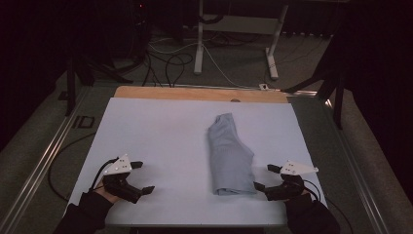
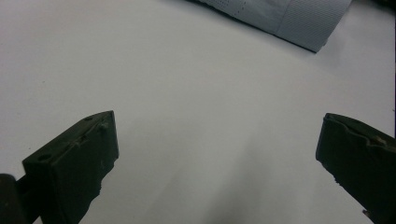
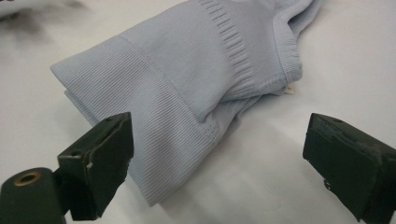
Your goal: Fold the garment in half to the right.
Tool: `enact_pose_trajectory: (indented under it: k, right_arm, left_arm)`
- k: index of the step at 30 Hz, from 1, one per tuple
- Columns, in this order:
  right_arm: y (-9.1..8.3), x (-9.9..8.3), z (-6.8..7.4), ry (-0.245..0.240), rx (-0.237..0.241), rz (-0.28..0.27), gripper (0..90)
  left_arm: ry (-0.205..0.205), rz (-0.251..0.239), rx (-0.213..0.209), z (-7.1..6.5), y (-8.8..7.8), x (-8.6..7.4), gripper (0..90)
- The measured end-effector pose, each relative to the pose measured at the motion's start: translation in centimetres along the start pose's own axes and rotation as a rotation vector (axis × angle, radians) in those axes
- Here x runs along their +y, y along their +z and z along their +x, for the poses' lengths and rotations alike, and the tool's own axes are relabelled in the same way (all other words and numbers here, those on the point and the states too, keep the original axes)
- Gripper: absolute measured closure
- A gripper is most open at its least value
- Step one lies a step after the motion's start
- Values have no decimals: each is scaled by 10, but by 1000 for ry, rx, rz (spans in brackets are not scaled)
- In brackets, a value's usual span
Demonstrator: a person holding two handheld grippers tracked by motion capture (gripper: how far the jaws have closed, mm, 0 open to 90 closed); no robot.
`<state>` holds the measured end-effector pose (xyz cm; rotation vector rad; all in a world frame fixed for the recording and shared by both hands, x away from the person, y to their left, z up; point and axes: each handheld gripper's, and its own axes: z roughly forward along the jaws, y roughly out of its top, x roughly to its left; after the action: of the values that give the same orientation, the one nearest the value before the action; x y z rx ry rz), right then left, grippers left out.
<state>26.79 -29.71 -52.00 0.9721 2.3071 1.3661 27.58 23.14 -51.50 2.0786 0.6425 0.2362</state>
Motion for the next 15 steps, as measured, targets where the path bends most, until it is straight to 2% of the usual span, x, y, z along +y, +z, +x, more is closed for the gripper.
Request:
enact_pose_trajectory:
  k: [1, 5, 13, 15]
  right_arm:
    - [-1, -1, 0, 16, 2, 0, 86]
    - [-2, -5, -2, 31, 7, 26, 86]
    - [4, -7, 1, -12, -7, 57, 86]
    - [4, -7, 1, -9, -6, 55, 86]
  left_arm:
    - [1, 0, -1, 0, 0, 0, 8]
    - [-4, -3, 5, 0, 0, -1, 8]
    - [-7, 2, 15, 1, 1, -1, 8]
    - [-6, 1, 18, 1, 1, -1, 8]
